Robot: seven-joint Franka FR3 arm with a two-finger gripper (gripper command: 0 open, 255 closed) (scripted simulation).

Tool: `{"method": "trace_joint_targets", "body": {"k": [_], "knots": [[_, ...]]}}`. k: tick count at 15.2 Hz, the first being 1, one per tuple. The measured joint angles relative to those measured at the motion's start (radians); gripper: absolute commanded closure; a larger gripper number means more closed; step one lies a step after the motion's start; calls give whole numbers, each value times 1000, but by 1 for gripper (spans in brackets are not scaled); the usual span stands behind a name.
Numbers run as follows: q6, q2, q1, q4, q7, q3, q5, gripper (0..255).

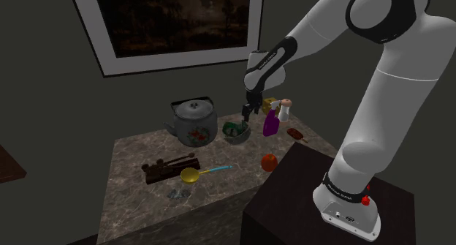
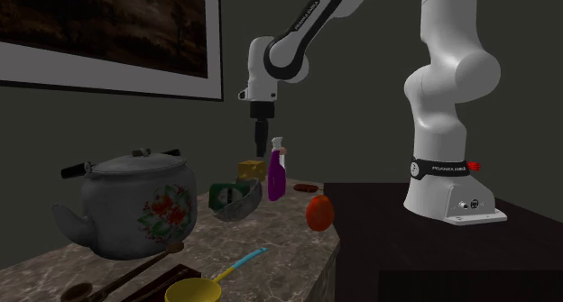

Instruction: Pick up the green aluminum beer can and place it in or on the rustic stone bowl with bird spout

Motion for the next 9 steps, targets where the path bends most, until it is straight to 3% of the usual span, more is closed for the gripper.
{"method": "trace_joint_targets", "body": {"k": [4,9], "knots": [[-100,-78,-2,25,16,-2,-27,0],[-115,-88,-1,29,21,0,-30,0]]}}
